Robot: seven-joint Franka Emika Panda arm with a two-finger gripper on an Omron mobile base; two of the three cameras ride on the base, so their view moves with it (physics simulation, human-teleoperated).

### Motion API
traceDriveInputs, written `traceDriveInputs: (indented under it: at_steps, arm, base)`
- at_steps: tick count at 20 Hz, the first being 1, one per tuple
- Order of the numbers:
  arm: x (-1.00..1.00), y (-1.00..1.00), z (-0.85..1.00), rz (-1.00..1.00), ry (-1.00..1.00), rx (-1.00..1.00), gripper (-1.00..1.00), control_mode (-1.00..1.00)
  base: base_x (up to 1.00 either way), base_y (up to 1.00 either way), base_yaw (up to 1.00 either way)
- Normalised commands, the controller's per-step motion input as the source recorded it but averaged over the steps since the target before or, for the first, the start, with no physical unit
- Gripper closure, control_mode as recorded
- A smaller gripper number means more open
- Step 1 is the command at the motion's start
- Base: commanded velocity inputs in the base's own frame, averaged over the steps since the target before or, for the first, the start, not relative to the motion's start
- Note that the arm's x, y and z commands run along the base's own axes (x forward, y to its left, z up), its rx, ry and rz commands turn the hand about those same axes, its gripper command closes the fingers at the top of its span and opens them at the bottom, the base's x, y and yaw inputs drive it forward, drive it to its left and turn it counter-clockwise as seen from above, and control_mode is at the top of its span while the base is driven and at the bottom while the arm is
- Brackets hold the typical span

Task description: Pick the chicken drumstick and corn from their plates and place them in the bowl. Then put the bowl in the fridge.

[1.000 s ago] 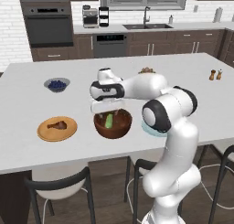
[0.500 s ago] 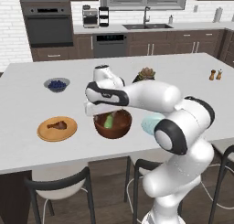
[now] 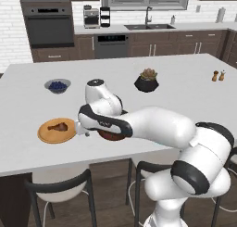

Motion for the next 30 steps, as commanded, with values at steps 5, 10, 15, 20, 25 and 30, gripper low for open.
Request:
traceDriveInputs:
  at_steps: [5,10,15,20,25,30]
  arm:
    - [0.25,0.47,0.04,0.37,-0.03,0.0,-1.0,-1.0]
    - [0.83,0.3,0.01,0.35,0.03,0.0,-1.0,-1.0]
    - [0.98,0.4,0.0,0.25,0.06,0.0,-1.0,-1.0]
    - [0.69,0.81,-0.06,0.01,0.0,-0.07,-1.0,-1.0]
    - [0.54,0.45,-0.05,0.0,0.02,-0.09,-1.0,-1.0]
    - [0.6,0.2,-0.17,0.0,0.1,-0.06,-1.0,-1.0]
  base:
    - [0.0,0.0,0.0]
    - [0.0,0.0,0.0]
    - [0.0,0.0,0.0]
    - [0.0,0.0,0.0]
    - [0.0,0.0,0.0]
    - [0.0,0.0,0.0]
